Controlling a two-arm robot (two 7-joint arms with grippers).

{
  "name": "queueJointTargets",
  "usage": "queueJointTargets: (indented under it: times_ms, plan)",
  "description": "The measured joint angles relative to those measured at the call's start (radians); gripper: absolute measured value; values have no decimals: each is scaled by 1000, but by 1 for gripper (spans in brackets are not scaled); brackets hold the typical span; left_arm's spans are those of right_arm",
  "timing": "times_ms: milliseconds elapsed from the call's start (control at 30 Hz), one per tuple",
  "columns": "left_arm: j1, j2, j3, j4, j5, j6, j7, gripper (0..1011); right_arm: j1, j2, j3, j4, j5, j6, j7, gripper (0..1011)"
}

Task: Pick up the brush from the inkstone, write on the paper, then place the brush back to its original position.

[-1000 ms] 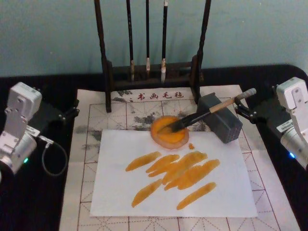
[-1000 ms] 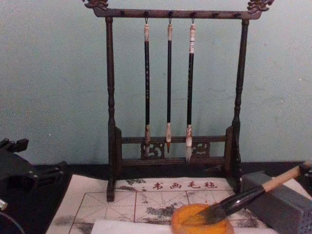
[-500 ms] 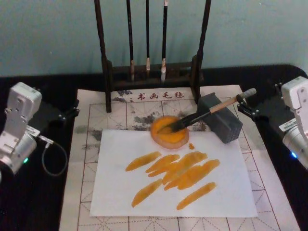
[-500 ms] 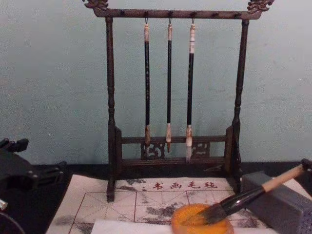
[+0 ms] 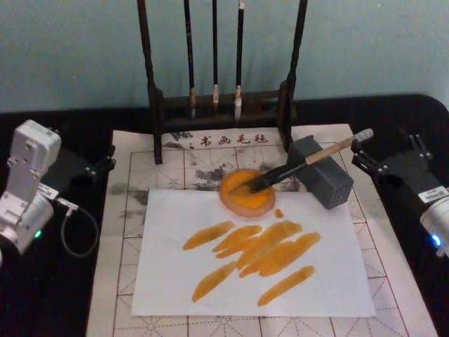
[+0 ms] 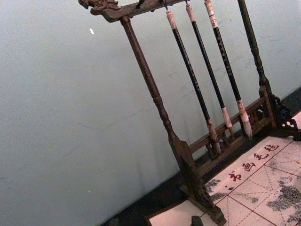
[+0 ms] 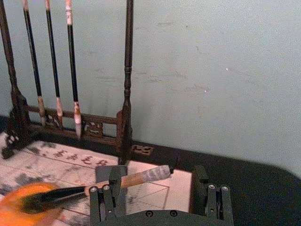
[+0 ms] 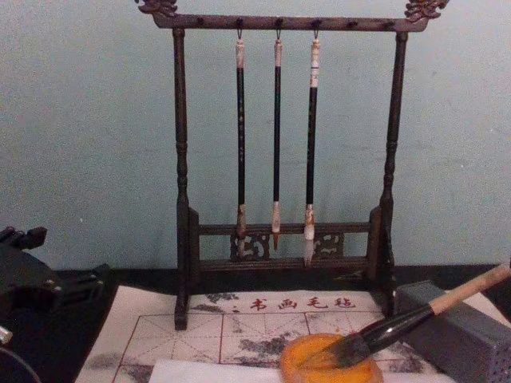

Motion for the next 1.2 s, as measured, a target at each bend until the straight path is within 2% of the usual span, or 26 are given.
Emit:
queueJointTargets:
  times_ms: [100,133,267,300,367,433,467,600,700,767,900,933,1200]
  plan:
    - [0,0,0,0,0,0,0,1001,-23,-16,23,-9,55,5,25,1000]
    - [0,0,0,0,0,0,0,1001,-31,-25,35,-10,86,13,40,1000]
    - [0,0,0,0,0,0,0,1001,-41,-44,54,-9,147,33,73,1000]
    - [0,0,0,0,0,0,0,1001,-43,-56,64,-5,184,47,95,1000]
    - [0,0,0,0,0,0,0,1001,-44,-66,72,-1,213,59,113,1000]
    - [0,0,0,0,0,0,0,1001,-43,-83,84,10,262,78,147,1000]
    - [0,0,0,0,0,0,0,1001,-41,-96,91,19,294,91,173,1000]
    - [0,0,0,0,0,0,0,1001,-33,-121,103,38,352,117,221,1000]
    - [0,0,0,0,0,0,0,1001,-21,-153,117,67,424,158,266,1000]
    - [0,0,0,0,0,0,0,1001,-17,-161,120,77,449,174,279,1000]
    - [0,0,0,0,0,0,0,1001,0,-181,127,110,528,219,300,1000]
    - [0,0,0,0,0,0,0,1001,0,-181,127,110,528,219,300,1000]
    - [0,0,0,0,0,0,0,1001,51,-214,139,184,659,279,341,1000]
